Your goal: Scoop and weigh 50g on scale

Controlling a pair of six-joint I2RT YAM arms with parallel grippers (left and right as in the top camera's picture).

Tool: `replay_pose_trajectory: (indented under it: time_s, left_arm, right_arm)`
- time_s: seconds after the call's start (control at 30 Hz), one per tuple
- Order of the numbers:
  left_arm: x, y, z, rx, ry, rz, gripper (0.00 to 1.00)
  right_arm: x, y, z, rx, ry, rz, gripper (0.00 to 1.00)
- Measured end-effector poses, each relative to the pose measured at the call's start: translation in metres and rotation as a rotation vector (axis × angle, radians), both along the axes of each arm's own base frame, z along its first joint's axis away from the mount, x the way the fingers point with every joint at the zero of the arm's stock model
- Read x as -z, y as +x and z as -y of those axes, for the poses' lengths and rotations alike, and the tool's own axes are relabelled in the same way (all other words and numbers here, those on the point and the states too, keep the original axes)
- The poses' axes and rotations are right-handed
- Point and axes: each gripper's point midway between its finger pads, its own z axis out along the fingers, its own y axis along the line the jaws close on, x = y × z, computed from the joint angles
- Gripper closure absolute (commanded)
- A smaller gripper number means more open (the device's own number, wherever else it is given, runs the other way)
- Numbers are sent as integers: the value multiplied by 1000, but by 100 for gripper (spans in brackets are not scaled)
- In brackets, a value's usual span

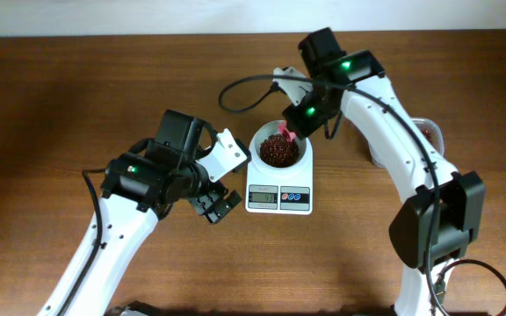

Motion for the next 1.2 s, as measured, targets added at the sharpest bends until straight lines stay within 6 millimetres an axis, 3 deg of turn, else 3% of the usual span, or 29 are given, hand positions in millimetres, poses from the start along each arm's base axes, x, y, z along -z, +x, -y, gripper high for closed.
replay_pose_trajectory:
  time_s: [0.13,0.2,0.3,0.57,0.67,0.73,0.8,0.87,0.97,1.1,1.2]
  left_arm:
    - [0,0,0,0,0,0,1]
    - [0,0,0,0,0,0,1]
    - [0,0,0,0,0,0,1]
    - [0,0,0,0,0,0,1]
    - [0,0,0,0,0,0,1]
    - [0,0,0,0,0,0,1]
    - [0,0,0,0,0,0,1]
    - [0,0,0,0,0,0,1]
    - [0,0,0,0,0,0,1]
    - [0,0,0,0,0,0,1]
    - [0,0,0,0,0,0,1]
  right_arm:
    - [2,4,8,12,-79,35,96]
    - [-4,6,5,8,-61,47,96]
    - [-6,-6,-6,-29,-66,25,96]
    - [-12,-5,-7,-36,-95,51,96]
    - [-30,3,3,-4,-84,72,96]
    - [-59,19,27,64,-67,116,96]
    - [-83,32,63,162,-57,146,96]
    - [-94,39,111,280,-63,140,96]
    - [-91,39,182,481,-75,79,96]
    - [-83,11,263,690,-95,-45,96]
    - [-64,-2,291,762,-103,-119,96]
